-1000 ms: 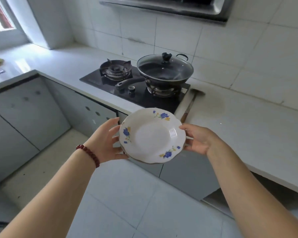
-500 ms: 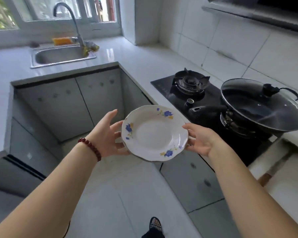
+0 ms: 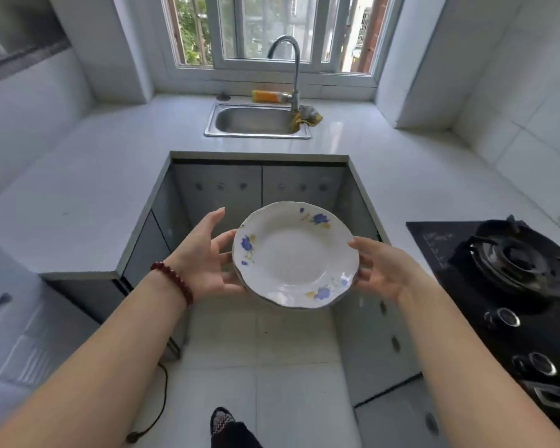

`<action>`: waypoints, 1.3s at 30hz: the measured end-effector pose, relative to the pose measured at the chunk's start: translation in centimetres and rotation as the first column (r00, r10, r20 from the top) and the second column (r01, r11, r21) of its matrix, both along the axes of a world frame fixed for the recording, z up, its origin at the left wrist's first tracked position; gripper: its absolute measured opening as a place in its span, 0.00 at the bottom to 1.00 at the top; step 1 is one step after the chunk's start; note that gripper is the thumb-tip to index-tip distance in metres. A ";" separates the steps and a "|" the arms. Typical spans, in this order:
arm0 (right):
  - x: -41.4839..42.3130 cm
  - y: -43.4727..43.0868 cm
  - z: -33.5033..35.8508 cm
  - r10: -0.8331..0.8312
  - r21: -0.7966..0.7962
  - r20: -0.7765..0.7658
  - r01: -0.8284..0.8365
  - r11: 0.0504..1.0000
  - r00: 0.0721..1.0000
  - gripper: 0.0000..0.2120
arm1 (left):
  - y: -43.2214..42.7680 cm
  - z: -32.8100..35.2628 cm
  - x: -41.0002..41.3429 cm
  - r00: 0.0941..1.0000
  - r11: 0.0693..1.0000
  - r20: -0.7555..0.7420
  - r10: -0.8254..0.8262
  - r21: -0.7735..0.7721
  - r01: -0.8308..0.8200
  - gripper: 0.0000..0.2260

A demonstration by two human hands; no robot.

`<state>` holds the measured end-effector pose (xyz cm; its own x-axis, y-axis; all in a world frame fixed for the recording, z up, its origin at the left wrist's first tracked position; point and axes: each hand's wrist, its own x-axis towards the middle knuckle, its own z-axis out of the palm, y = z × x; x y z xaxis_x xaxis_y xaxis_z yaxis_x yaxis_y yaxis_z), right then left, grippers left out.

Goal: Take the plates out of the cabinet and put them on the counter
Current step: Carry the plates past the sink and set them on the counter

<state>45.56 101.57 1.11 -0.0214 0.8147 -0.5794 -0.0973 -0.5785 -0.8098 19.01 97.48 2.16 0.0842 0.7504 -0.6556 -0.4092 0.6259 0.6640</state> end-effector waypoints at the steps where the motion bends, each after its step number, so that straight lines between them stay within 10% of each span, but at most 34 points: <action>1: -1.2 1.7 0.0 0.024 -0.002 0.001 -0.024 1.000 1.000 0.12 | 1.1 0.0 -1.1 1.000 1.000 0.002 0.016 0.000 -0.016 0.24; 39: -29.3 57.1 -0.2 0.444 0.002 -0.002 -0.444 0.896 0.896 0.10 | 46.3 -1.0 -24.8 0.881 0.881 0.023 0.473 -0.043 -0.472 0.20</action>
<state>16.26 158.63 0.87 -0.3822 0.7210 -0.5781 0.1678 -0.5610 -0.8106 -5.80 143.73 1.16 -0.2537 0.6830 -0.6850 -0.6823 0.3756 0.6272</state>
